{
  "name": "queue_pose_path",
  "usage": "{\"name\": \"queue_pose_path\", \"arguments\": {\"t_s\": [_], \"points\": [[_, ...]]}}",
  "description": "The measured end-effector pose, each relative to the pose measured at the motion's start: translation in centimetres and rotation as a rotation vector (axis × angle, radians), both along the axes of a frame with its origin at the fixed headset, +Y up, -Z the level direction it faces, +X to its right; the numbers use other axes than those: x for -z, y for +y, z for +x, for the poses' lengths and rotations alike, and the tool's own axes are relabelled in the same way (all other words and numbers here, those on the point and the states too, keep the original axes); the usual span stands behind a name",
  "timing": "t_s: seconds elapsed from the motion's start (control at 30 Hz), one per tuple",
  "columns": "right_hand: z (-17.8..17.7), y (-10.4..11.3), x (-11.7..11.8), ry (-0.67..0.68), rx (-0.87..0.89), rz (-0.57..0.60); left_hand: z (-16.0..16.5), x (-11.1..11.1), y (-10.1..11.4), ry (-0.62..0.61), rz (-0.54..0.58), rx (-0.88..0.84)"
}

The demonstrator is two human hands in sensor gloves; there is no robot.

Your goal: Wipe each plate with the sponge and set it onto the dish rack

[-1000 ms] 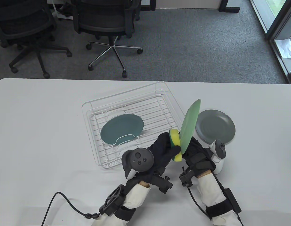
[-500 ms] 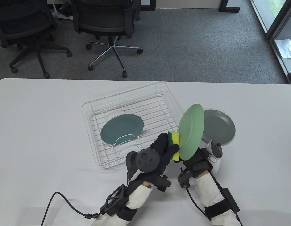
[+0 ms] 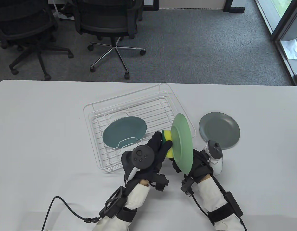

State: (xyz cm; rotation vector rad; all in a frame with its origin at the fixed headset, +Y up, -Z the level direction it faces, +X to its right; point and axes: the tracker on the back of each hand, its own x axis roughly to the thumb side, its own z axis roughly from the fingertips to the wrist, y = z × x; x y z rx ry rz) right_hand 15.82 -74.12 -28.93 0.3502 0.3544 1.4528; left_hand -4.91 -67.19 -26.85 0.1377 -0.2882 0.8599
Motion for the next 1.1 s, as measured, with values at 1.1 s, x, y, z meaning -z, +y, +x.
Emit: {"name": "queue_pose_path", "arguments": {"t_s": [1.1], "points": [[2.1,-0.2,0.4,-0.151,-0.404,-0.023,-4.2,-1.8,5.4,-0.098,0.197,-0.382]]}}
